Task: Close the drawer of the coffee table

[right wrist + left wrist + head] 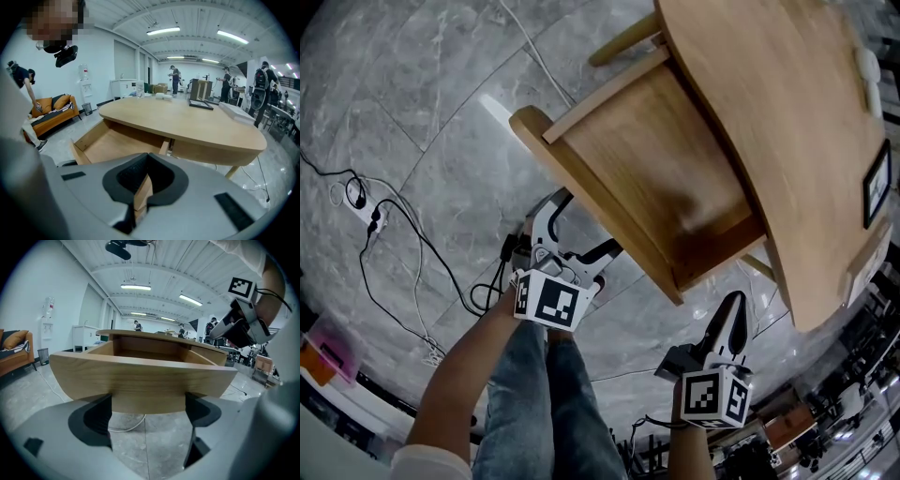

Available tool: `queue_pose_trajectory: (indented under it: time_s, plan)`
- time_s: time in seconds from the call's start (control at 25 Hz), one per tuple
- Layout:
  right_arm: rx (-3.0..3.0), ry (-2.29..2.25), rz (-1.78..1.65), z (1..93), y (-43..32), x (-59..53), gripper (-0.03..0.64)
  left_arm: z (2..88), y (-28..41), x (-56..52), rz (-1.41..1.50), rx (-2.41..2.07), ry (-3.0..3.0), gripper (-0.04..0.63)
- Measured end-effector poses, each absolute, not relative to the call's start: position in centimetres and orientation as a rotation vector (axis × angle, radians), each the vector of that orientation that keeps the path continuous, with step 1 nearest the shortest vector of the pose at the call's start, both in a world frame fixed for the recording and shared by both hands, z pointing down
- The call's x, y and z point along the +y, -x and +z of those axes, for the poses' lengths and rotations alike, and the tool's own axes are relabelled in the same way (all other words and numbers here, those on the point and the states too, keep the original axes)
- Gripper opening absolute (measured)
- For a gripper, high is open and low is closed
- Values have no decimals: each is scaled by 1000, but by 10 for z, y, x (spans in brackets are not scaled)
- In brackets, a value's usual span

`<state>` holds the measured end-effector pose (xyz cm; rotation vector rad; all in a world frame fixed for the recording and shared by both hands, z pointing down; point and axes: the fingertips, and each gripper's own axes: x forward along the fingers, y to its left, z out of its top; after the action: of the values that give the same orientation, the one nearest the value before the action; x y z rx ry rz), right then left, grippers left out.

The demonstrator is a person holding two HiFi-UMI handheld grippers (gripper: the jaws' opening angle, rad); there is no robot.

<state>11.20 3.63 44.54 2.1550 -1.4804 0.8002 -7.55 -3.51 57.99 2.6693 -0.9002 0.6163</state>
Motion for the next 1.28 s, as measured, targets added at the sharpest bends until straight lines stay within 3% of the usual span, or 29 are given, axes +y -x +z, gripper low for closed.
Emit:
queue_pose_trajectory:
  time_s: [1.28]
  plan:
    - [-1334, -2340, 828, 422, -155, 45, 0, 533, 53, -57, 594, -881, -2635, 486]
